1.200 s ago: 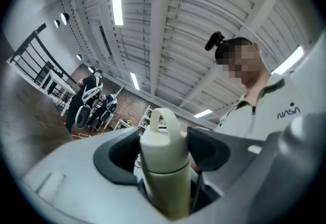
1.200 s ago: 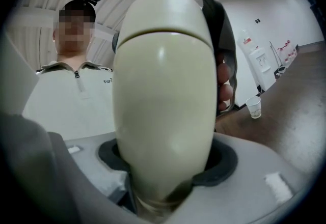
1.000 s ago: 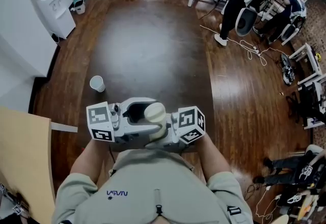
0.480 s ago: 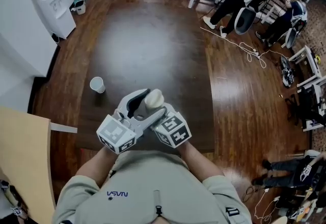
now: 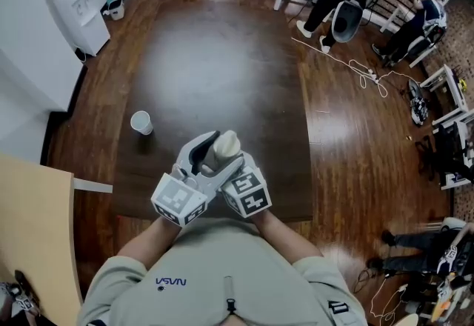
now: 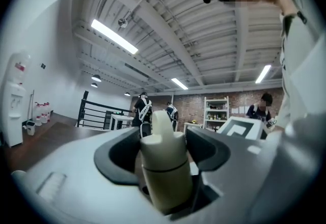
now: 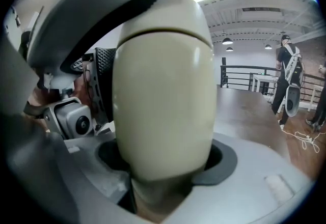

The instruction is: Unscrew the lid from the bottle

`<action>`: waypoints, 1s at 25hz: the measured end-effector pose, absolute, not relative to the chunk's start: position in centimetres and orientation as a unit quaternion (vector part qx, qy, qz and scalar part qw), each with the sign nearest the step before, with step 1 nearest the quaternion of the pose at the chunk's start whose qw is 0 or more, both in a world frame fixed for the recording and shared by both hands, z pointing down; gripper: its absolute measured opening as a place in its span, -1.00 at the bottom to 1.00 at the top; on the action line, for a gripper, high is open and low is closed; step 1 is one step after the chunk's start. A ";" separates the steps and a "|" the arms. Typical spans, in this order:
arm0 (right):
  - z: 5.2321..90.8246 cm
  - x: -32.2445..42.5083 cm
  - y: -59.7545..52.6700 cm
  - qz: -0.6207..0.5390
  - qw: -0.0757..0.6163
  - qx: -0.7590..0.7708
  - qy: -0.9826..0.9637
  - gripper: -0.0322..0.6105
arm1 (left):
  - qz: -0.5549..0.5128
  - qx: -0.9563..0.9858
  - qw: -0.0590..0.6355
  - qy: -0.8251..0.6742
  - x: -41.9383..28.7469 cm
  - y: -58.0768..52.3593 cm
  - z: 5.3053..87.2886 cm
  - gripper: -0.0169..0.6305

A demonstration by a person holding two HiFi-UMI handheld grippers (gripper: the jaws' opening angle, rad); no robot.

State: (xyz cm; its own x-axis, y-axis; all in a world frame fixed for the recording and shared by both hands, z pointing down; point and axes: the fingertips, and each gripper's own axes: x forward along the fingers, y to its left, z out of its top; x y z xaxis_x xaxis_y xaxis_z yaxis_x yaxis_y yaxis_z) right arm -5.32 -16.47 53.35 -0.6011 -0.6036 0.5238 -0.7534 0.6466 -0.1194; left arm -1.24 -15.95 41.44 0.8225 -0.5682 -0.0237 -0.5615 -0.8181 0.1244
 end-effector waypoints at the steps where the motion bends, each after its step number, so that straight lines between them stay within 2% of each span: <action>1: 53.4 -5.3 -16.4 0.168 0.223 0.382 -0.881 0.03 | -0.033 0.955 0.058 -0.288 -1.2 -15.8 41.4 -0.10; 3: 53.3 -5.2 -16.0 0.172 0.219 0.362 -0.889 0.03 | -0.054 0.962 0.081 -0.257 -1.1 -15.3 40.9 -0.07; 6: 52.0 -5.7 -14.9 0.182 0.200 0.293 -0.917 0.03 | -0.094 0.971 0.123 -0.183 -1.8 -14.4 38.9 0.12; 12: 48.3 -7.7 -9.6 0.199 0.166 0.057 -0.964 0.03 | -0.125 0.973 0.191 -0.045 -3.6 -13.4 36.4 0.14; 19: 46.0 -8.5 -3.6 0.211 0.146 -0.119 -0.959 0.03 | -0.112 0.970 0.200 0.080 -2.7 -10.7 36.0 0.16; 20: 46.0 -8.6 -3.1 0.211 0.148 -0.136 -0.957 0.03 | -0.111 0.969 0.202 0.092 -2.6 -10.4 36.1 0.21; 25: 45.6 -8.6 -2.5 0.213 0.155 -0.174 -0.949 0.03 | -0.100 0.965 0.186 0.152 -2.3 -8.4 35.9 0.21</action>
